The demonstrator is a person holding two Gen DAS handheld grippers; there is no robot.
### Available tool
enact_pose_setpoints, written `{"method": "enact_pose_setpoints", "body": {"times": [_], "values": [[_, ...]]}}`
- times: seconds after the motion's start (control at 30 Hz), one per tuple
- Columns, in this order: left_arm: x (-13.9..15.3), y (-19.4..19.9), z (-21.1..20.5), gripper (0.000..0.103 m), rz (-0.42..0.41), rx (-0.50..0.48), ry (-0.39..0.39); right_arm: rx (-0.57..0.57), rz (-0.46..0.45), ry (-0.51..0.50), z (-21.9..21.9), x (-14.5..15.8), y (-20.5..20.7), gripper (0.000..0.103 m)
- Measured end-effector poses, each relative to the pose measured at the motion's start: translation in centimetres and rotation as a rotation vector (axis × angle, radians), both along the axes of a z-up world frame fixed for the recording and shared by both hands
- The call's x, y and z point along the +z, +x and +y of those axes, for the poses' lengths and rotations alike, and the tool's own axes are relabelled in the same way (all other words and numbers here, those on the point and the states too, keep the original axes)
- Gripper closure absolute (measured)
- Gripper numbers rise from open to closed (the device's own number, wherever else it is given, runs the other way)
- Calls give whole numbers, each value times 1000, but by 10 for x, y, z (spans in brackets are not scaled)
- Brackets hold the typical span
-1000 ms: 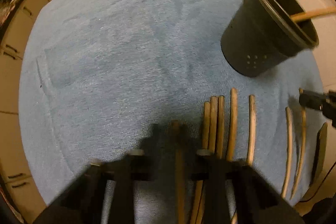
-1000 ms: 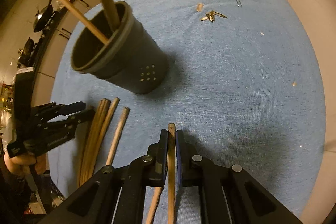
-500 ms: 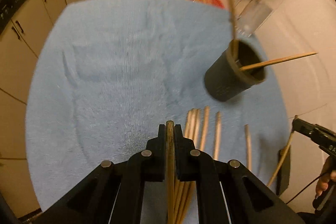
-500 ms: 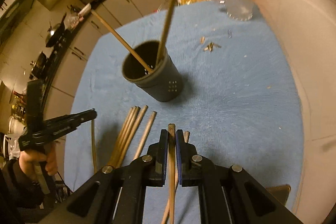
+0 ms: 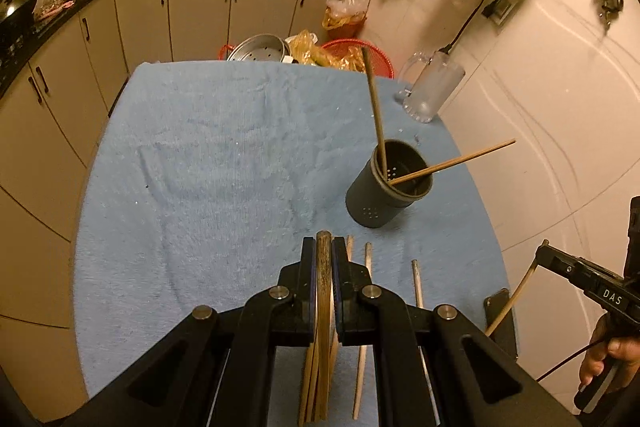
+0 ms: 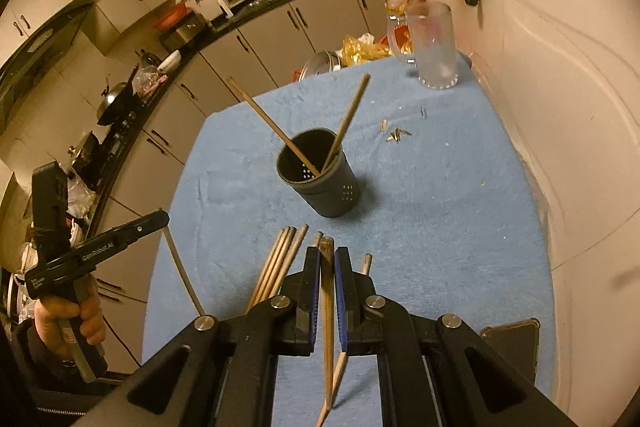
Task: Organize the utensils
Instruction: 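Lift the held chopsticks toward the black cup with both grippers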
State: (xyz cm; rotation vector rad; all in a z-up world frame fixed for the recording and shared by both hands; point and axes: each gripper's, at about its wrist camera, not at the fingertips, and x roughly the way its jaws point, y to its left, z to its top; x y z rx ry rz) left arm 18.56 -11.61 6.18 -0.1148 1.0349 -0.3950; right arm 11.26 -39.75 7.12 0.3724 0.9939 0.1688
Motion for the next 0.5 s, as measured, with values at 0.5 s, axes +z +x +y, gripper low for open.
{"method": "enact_pose_setpoints", "body": {"times": [0.5], "values": [[50,-14,0,96,-104,-14,-22,17,-132,-28,13,57,-5,95]]}}
